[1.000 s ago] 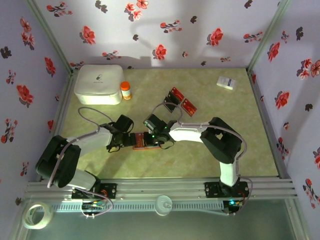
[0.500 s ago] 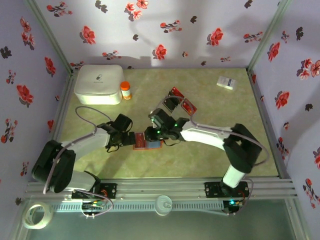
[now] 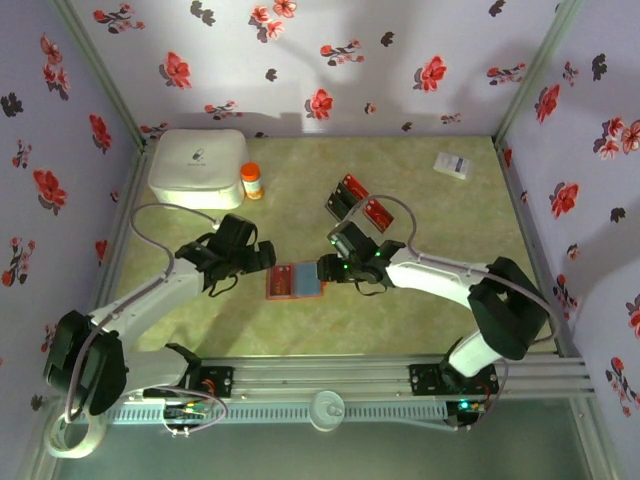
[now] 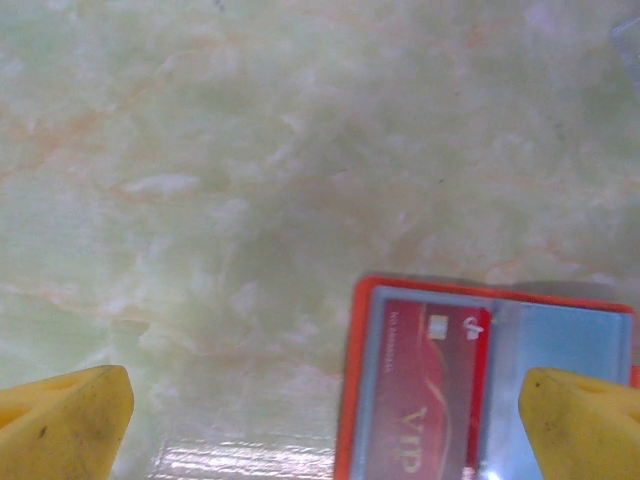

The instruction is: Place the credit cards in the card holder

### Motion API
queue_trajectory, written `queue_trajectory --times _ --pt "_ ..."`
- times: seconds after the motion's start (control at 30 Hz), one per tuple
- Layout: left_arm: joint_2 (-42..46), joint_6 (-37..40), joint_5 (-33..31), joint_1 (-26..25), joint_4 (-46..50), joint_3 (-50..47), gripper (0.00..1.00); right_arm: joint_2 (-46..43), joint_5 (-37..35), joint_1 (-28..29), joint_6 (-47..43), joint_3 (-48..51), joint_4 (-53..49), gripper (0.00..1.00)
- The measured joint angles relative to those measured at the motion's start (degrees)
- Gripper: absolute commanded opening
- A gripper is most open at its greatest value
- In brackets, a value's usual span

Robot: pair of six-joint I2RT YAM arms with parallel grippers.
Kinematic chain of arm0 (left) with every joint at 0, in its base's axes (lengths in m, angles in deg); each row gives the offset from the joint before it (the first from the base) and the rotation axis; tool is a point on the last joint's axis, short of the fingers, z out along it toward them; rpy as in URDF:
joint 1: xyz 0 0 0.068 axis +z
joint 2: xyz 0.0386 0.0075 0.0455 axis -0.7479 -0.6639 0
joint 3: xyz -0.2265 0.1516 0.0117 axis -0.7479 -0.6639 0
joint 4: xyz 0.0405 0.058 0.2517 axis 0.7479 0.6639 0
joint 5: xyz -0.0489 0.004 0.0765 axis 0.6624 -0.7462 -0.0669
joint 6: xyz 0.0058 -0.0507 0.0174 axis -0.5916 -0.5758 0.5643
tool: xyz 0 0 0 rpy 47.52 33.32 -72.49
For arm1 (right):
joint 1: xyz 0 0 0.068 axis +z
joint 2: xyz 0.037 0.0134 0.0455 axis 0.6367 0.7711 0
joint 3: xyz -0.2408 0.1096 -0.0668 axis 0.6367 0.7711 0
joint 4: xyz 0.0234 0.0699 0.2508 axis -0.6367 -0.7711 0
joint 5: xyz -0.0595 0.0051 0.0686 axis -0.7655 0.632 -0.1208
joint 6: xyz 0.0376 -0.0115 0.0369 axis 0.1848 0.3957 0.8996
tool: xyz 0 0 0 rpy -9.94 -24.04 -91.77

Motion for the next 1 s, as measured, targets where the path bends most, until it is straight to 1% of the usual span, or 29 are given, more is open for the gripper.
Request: queue_trajectory --times 0.07,0.13,0.2,0.27,0.37,0.43,0.7,1.0 --pt "-0.3 0.3 1.0 0.1 -1.3 0.3 1.00 1.4 -0.2 0.0 0.0 0.0 0.8 0.53" --pt "-1.1 0.6 2.1 0.2 -2.6 0.5 1.00 2.7 -0.5 0.0 -0.1 0.0 1.3 0.49" --pt "-2.3 1.0 3.4 0.2 -4.0 0.6 1.00 4.2 -0.8 0.0 -0.5 0.0 1.7 0.39" --pt "-3.7 1.1 4.8 0.2 -5.4 0.6 1.00 5.4 -1.1 -0.2 -0.9 0.0 2.0 0.25" --pt "-5.3 1.2 6.9 0.4 -7.6 0.6 1.00 6.6 -1.4 -0.2 -0.8 0.0 2.5 0.08" --pt "-6.4 1.3 8.1 0.6 -9.4 0.6 1.00 7.0 -1.6 -0.3 -0.8 0.0 2.8 0.01" --pt "-11.3 1.5 11.4 1.0 -15.4 -0.9 1.00 7.9 -1.7 -0.3 -0.9 0.0 4.9 0.00" --pt "-14.6 1.5 12.5 1.1 -19.5 -2.4 1.00 8.1 -1.7 -0.3 -0.7 0.3 5.9 0.00"
